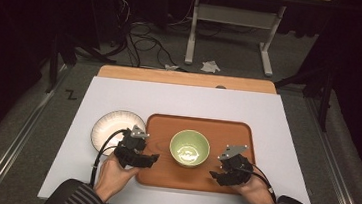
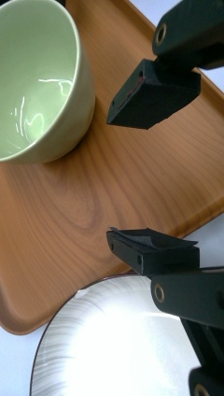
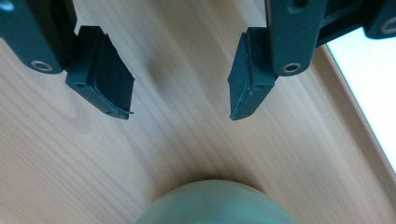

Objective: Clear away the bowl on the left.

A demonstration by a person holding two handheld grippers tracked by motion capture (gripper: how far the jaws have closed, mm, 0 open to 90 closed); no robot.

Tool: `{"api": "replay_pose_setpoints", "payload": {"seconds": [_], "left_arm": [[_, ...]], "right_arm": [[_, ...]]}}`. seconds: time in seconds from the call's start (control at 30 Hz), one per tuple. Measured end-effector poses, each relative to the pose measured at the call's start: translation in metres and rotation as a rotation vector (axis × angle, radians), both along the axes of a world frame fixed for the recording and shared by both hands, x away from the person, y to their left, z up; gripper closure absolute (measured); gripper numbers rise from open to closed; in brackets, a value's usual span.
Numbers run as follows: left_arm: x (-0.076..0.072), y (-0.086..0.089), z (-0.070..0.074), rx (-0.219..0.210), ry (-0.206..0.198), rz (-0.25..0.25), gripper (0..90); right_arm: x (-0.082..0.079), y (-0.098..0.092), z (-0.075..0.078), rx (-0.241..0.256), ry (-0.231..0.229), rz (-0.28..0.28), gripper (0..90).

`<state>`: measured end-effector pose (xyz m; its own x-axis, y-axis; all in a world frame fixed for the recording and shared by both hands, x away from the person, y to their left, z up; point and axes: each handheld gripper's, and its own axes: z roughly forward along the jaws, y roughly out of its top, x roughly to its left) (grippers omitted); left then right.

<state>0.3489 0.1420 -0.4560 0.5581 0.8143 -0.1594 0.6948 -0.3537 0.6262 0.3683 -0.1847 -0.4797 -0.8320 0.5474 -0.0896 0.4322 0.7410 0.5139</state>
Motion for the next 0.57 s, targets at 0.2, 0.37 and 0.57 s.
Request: {"api": "replay_pose_setpoints", "payload": {"seconds": [0.2,0.37,0.57], "left_arm": [[0.0017,-0.0024,-0.0039,0.027,0.02,-0.006,38.4],[0.0022,-0.0025,-0.0043,0.027,0.026,-0.008,38.3],[0.006,-0.001,-0.0038,0.024,0.05,-0.011,39.4]], "right_arm": [[0.0009,-0.0022,0.0014,0.001,0.001,0.001,42.0],[0.0006,-0.0021,0.0013,0.002,0.0,-0.001,42.0],[0.0013,-0.0029,0.0013,0.001,0.003,-0.001,42.0]]}}
